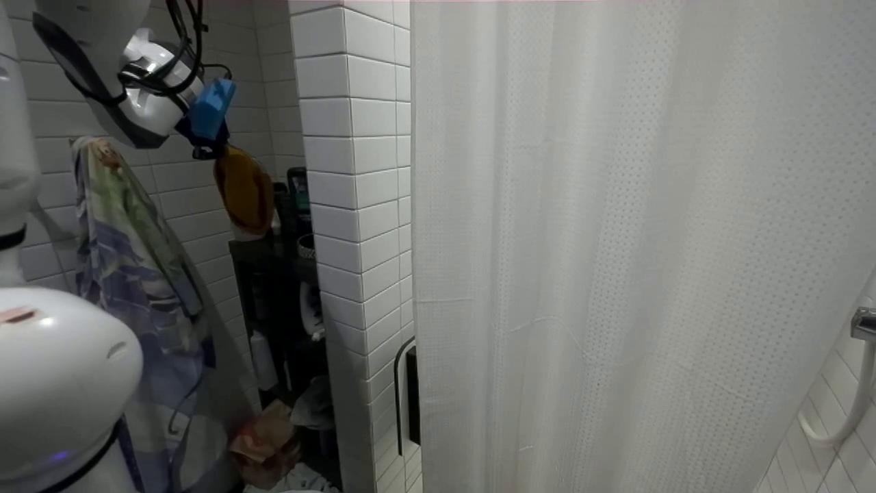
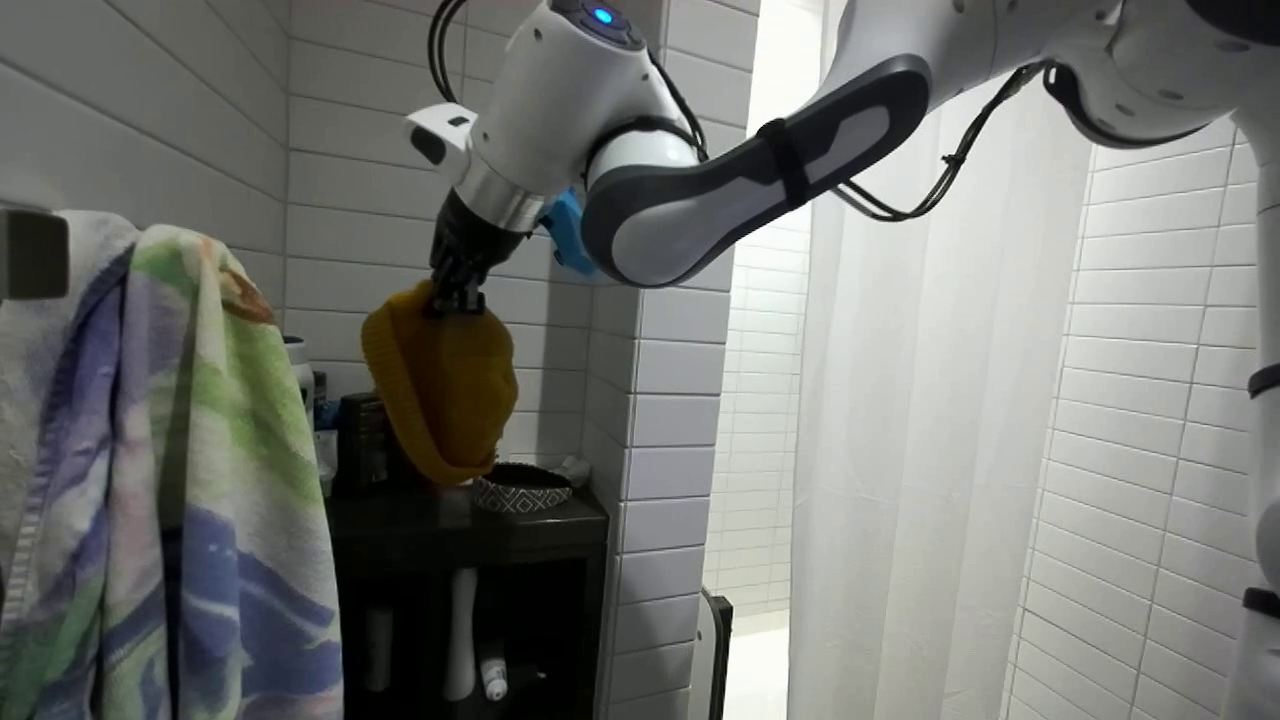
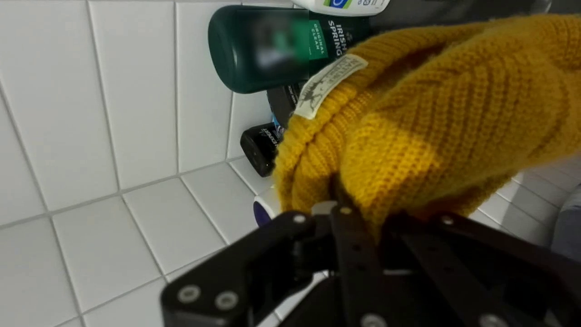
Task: Put the head sock on the floor
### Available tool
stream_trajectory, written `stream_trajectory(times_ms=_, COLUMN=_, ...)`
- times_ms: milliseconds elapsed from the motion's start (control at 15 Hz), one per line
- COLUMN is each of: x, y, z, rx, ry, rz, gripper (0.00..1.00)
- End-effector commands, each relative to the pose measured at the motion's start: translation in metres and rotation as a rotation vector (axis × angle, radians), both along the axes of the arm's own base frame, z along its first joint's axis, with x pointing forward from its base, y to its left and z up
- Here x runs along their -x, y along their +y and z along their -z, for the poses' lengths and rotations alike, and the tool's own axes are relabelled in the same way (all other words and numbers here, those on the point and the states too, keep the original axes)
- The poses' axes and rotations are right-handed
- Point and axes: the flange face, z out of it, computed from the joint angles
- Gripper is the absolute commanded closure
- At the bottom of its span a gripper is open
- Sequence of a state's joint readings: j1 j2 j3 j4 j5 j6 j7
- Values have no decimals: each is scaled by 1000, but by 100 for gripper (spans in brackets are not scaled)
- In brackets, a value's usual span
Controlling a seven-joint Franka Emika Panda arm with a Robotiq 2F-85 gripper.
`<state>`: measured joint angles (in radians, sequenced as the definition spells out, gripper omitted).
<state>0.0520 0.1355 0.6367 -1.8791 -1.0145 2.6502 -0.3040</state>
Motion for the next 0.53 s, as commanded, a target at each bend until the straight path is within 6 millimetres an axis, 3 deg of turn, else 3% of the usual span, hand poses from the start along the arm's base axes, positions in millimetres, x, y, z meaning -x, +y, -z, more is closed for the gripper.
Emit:
stream_trajectory(times_ms=0, x=-11, y=11, z=-4, rx=31, ry=19, rz=34, gripper=71)
stream_trajectory(times_ms=200, x=-7, y=22, z=-12, rx=25, ry=15, rz=49, gripper=60)
stream_trajectory(times_ms=467, x=-1, y=35, z=-21, rx=-3, ry=10, rz=34, gripper=32)
